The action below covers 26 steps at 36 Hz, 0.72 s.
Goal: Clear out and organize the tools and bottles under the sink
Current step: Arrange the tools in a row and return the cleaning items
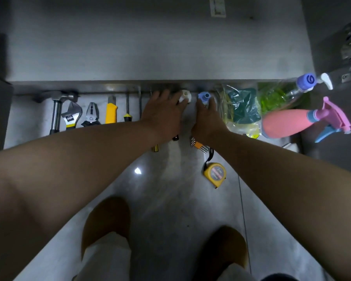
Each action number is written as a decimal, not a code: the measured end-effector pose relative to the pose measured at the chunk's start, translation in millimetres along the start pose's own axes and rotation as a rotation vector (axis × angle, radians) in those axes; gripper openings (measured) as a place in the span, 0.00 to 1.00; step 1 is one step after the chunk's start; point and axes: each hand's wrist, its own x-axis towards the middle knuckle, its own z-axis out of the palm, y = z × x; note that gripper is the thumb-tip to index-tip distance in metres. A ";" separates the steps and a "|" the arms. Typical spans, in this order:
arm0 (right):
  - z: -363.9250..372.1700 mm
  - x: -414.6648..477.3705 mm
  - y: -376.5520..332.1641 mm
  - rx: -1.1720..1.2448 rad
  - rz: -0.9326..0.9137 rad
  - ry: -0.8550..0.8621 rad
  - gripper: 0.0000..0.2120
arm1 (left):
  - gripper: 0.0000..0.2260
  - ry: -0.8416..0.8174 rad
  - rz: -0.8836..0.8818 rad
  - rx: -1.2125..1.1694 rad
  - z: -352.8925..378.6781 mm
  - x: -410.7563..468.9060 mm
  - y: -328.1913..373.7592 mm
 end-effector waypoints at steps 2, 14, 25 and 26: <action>2.8 -17.6 6.6 0.054 -0.047 0.050 0.37 | 0.33 0.014 0.005 -0.024 -0.2 -3.1 0.6; 45.3 -129.7 80.2 -0.122 0.080 0.014 0.29 | 0.24 0.008 0.366 -0.216 28.1 -37.5 47.4; 70.0 -111.9 67.6 0.254 0.352 0.164 0.24 | 0.19 0.039 0.511 0.078 34.7 -34.3 43.0; 69.7 -107.7 65.8 0.286 0.389 0.182 0.24 | 0.19 0.050 0.516 0.099 35.1 -34.5 42.4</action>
